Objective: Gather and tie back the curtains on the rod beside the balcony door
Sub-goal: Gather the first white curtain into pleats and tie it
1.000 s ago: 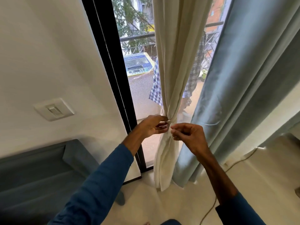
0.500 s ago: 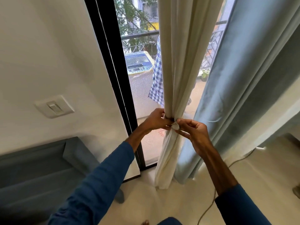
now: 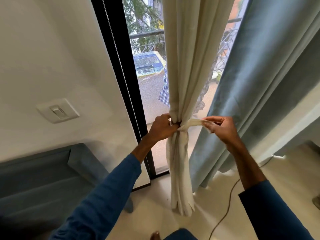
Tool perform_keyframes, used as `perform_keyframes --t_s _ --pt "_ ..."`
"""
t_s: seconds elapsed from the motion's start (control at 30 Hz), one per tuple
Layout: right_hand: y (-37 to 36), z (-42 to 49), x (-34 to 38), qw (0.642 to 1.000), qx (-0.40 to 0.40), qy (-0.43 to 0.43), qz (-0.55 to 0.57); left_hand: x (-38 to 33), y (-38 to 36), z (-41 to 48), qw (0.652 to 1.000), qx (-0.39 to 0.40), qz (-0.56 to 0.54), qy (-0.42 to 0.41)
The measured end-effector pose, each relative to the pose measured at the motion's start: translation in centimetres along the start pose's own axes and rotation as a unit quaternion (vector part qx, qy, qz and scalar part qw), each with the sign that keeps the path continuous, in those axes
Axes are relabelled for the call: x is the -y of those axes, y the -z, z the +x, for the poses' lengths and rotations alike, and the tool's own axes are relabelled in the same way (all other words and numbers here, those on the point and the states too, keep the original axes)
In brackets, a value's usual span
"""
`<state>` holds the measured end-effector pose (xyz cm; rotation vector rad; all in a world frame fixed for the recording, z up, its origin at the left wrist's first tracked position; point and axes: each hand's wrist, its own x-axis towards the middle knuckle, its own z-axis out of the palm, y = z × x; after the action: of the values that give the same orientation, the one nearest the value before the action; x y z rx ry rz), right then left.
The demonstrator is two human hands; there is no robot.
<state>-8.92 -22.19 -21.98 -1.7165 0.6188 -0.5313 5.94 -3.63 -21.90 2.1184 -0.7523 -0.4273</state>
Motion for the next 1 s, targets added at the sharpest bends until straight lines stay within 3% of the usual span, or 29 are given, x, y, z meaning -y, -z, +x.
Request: perform_keyframes --t_s 0.2,0.3,0.4,0.47,0.53,0.63,0.7,0.77,0.87,1.0 --pt "-0.1 -0.8 -0.5 0.990 -0.053 0.044 -0.125 -1.0 -1.3 -0.4 0.997 -0.066 0.040 0.026" --pt "-3.2 -3.9 -0.9 0.989 -0.029 0.067 -0.125 -1.7 -1.7 -0.5 0.985 -0.116 0.116 0.062" --pt "-6.3 -5.5 -0.4 0.977 -0.003 0.135 -0.167 -2.4 -2.0 -0.3 0.982 -0.107 0.129 0.082" --pt "-6.9 -5.2 1.0 0.967 -0.003 0.164 -0.194 -2.7 -2.1 -0.1 0.988 -0.089 0.070 0.103" --pt "-7.0 -4.5 2.3 0.972 -0.010 0.165 -0.168 -2.6 -2.0 0.0 0.985 -0.068 -0.080 0.135" --pt "-6.1 -3.1 2.7 0.998 0.018 0.068 0.003 -2.0 -2.3 -0.4 0.935 -0.041 -0.289 0.200" --pt "-6.2 -2.8 2.9 0.998 0.017 0.038 0.045 -1.4 -3.1 -0.7 0.911 -0.030 -0.350 0.214" --pt "-7.0 -3.0 3.1 0.993 -0.029 0.103 -0.057 -1.1 -3.7 -1.2 0.907 -0.028 -0.373 0.194" --pt "-8.0 -3.7 3.4 0.942 -0.083 0.199 -0.256 -0.9 -4.1 -1.4 0.908 -0.017 -0.381 0.173" --pt "-7.1 -3.3 3.4 0.873 -0.018 0.147 -0.466 -0.6 -3.2 -0.9 0.912 -0.027 -0.370 0.175"
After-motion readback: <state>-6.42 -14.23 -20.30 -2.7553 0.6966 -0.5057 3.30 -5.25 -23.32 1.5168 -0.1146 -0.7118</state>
